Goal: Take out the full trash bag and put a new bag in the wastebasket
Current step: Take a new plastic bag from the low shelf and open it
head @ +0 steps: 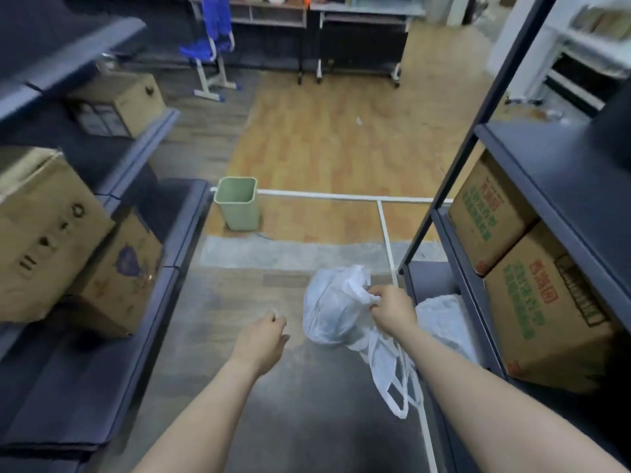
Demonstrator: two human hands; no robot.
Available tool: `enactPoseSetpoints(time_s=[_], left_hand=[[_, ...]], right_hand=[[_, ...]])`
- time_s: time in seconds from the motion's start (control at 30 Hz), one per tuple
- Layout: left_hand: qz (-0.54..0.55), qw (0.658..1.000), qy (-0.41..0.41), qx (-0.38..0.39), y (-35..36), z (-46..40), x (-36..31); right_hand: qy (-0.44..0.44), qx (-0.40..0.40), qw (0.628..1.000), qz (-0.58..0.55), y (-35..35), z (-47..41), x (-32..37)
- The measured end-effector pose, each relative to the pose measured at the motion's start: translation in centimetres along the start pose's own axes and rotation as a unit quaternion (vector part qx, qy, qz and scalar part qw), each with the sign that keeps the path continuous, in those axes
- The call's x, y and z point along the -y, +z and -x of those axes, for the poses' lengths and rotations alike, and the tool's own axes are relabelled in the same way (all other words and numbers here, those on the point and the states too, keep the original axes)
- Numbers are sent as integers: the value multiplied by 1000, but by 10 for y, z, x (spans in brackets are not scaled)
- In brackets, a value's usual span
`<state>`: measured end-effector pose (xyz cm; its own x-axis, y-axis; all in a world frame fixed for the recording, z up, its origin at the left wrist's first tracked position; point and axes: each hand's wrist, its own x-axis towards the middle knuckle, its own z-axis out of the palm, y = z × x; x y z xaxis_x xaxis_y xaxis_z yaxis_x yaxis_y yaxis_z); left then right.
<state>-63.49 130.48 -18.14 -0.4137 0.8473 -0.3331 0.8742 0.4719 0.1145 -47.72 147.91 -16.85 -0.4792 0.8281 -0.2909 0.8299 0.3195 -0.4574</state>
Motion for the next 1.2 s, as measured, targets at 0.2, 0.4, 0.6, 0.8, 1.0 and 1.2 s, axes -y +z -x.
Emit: enactPoseSetpoints(time_s=[0.2,0.4,0.6,0.8,1.0,1.2], left_hand=[[-22,997,-37,-69,-87,0,49],[-41,992,-60,-108,-145,-27,74],[-67,989,-85,-100,-184,-84,86],[-69,980,-126,-135,-233,-164,100],[-63,976,-145,-148,-244,-222,119],[-63,979,-149,-125,-250,-272,154]], right_hand=[[-70,-8,998,6,-51,-17,94],[-110,-30,993,-19,-71,-50,160],[-147,24,988,-53,-83,-121,212],[-187,49,978,-72,-102,-222,251],[-180,52,976,-109,-97,-294,281],[-160,84,977,-111,-73,-354,315]])
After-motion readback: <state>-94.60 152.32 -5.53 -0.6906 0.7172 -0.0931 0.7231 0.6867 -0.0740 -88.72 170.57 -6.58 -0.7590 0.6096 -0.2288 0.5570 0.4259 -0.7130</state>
